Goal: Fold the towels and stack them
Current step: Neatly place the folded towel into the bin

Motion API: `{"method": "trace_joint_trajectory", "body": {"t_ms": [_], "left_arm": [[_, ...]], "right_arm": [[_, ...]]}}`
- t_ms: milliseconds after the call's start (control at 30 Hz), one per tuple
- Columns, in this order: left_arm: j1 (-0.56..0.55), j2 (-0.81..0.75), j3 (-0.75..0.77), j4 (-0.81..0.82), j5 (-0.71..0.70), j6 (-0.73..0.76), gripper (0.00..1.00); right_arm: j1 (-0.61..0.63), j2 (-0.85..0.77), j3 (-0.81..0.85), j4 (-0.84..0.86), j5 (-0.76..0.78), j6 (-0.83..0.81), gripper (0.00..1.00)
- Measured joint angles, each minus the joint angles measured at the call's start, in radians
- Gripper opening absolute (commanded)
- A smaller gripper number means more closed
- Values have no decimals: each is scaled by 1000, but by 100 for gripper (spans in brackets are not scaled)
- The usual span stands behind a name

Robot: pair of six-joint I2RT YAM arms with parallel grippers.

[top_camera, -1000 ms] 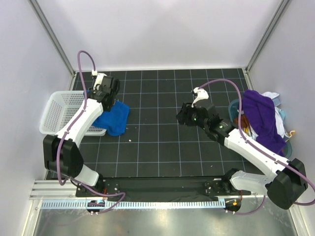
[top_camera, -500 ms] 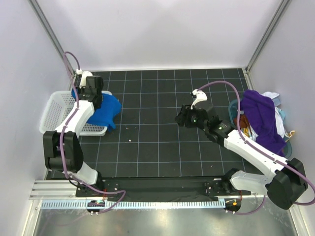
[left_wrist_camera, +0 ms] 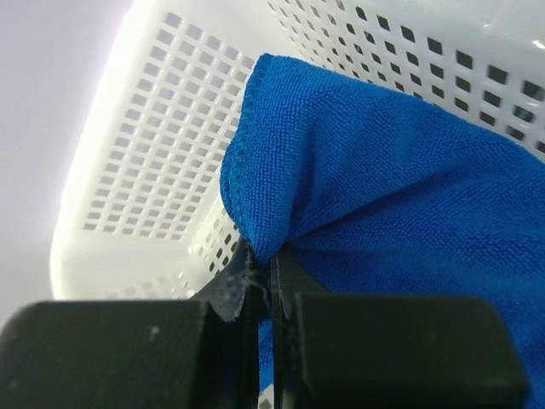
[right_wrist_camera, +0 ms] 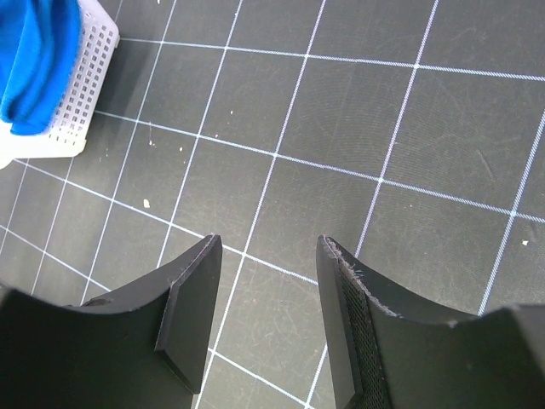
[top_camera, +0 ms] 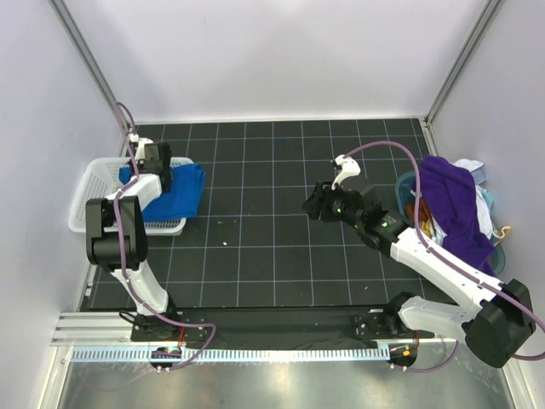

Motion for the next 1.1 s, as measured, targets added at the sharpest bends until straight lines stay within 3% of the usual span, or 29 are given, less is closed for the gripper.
{"method": "trace_joint_trajectory", "body": {"t_ms": [500, 633, 733, 867, 1000, 1100], "left_arm": [[111, 164, 99, 80, 10, 85, 0], [111, 188, 130, 71, 4, 78, 18], [113, 206, 159, 47, -10, 57, 45], [121, 206, 182, 27, -46, 23, 61], [138, 206, 212, -19, -64, -30, 62], [146, 206, 237, -61, -52, -75, 56]], "right_arm": [[-1, -14, 0, 2, -9, 0, 55], [-1, -14, 0, 2, -13, 0, 55], [-1, -18, 0, 2, -15, 0, 55], [-1, -20, 0, 2, -18, 0, 55], [-1, -20, 0, 2, -19, 0, 55], [-1, -20, 0, 1, -20, 0, 55]]}}
